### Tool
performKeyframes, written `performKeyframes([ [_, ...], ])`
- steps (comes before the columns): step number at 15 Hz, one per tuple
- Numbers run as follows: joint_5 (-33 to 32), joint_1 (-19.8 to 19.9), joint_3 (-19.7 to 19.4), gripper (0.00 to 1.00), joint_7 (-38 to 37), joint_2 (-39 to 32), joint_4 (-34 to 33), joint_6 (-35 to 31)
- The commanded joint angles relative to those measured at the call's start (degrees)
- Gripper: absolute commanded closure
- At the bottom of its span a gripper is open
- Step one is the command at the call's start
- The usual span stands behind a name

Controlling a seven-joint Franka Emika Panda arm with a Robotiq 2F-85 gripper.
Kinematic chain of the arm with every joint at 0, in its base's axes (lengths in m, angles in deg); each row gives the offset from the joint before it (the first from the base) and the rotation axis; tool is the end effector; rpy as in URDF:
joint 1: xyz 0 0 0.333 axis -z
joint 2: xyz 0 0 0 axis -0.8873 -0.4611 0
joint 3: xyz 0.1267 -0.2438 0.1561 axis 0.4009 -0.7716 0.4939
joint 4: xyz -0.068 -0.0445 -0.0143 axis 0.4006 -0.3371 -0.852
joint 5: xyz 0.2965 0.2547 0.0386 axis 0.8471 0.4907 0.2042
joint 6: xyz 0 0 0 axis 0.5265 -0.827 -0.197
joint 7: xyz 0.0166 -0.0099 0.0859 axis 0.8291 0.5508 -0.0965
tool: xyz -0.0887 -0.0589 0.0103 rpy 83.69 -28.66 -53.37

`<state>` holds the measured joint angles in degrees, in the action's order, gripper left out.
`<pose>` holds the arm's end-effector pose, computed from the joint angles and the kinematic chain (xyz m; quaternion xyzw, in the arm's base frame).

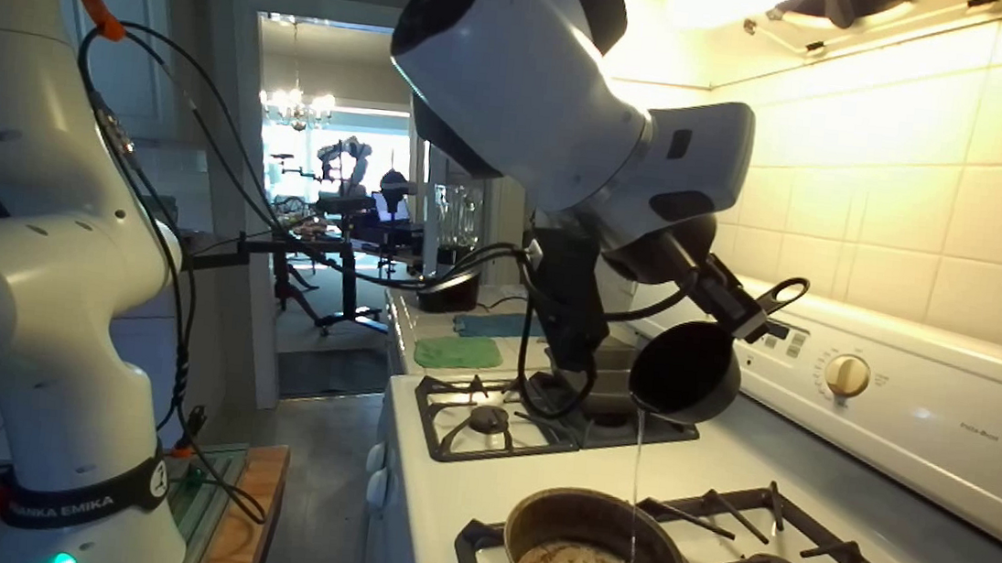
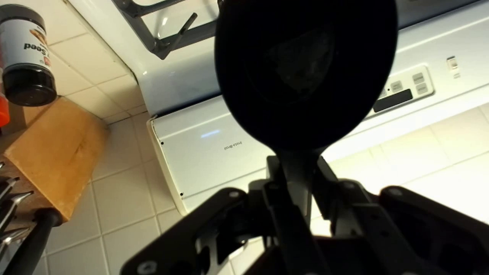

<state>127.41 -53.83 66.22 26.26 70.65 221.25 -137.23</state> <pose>0.4569 -0.2134 0.4350 -0.8815 0.0886 -0.4432 0.1367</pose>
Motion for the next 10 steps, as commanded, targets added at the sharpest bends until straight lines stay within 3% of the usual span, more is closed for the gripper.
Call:
performKeyframes([
  [1,1.5,0.0,-0.5,0.94,1.6,1.8,1.1,1.5],
  [7,-0.6,0.1,-0.1,0.94,-0.3,1.3,1.1,1.1],
  [10,-6.2,0.7,0.4,0.94,-5.4,0.5,1.4,0.6],
])
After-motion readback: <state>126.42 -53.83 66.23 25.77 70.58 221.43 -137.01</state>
